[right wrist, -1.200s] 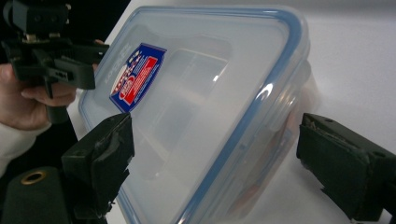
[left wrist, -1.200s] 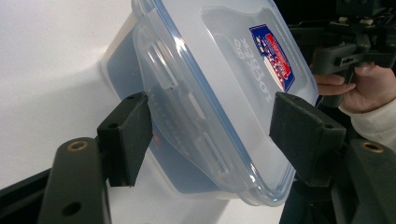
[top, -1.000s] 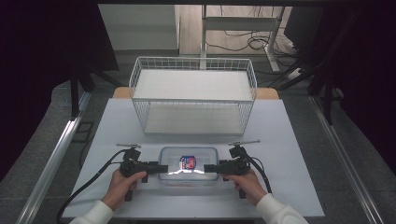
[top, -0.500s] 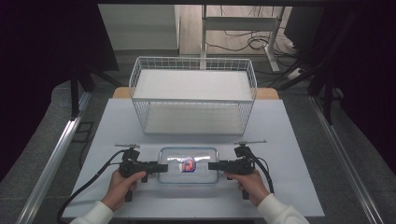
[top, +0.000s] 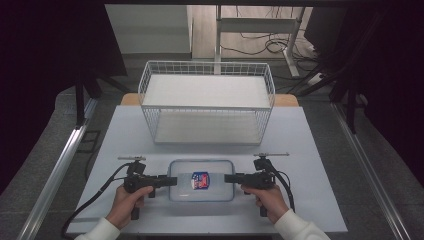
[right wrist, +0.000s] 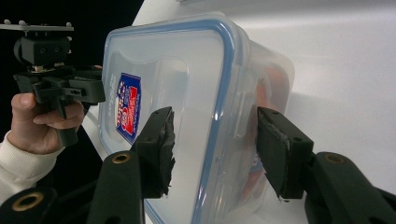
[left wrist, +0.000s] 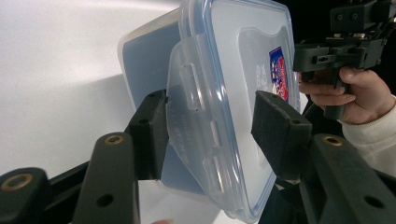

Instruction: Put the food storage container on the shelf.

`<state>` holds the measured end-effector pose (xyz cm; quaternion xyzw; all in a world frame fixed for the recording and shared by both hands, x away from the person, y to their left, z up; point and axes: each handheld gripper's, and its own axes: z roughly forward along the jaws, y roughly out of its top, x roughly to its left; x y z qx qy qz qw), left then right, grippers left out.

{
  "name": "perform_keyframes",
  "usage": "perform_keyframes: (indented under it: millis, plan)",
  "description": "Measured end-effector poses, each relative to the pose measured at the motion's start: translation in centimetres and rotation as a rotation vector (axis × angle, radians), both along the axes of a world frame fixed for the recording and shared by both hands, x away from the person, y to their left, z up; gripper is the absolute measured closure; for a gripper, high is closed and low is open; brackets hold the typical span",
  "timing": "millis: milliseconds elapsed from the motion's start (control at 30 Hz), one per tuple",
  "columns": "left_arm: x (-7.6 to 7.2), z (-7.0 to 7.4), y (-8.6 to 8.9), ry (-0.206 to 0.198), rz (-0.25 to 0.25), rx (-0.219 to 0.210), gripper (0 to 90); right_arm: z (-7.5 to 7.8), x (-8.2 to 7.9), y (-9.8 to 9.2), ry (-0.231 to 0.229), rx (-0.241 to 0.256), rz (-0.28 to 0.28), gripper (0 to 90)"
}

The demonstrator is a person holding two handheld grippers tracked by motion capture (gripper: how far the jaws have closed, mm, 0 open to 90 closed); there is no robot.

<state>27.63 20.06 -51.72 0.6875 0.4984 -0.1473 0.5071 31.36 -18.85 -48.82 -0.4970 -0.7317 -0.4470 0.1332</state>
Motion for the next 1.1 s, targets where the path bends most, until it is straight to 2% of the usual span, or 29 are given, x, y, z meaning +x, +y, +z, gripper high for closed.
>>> perform_keyframes:
  millis: [200, 400, 733, 867, 1100]
  plan:
    - [-0.1, 0.3, 0.0, 0.003, 0.004, -0.001, 48.7, 0.2, -0.3, 0.0, 0.0, 0.0, -0.012, 48.7]
    - [0.0, 0.8, -0.3, -0.014, 0.009, 0.009, 49.9, 0.4, -0.1, -0.2, 0.006, 0.008, -0.022, 48.9]
    - [0.7, 1.3, -0.3, -0.023, 0.011, 0.015, 50.2, 0.7, 0.4, -0.2, -0.017, -0.001, -0.022, 48.8]
    - [1.5, 1.7, -0.4, -0.033, 0.011, 0.016, 50.2, 1.1, 0.9, -0.3, -0.031, 0.003, -0.025, 48.8]
    - [3.9, 2.7, -0.5, -0.058, 0.014, 0.02, 49.9, 1.9, 2.6, -0.2, -0.061, 0.004, -0.04, 48.8]
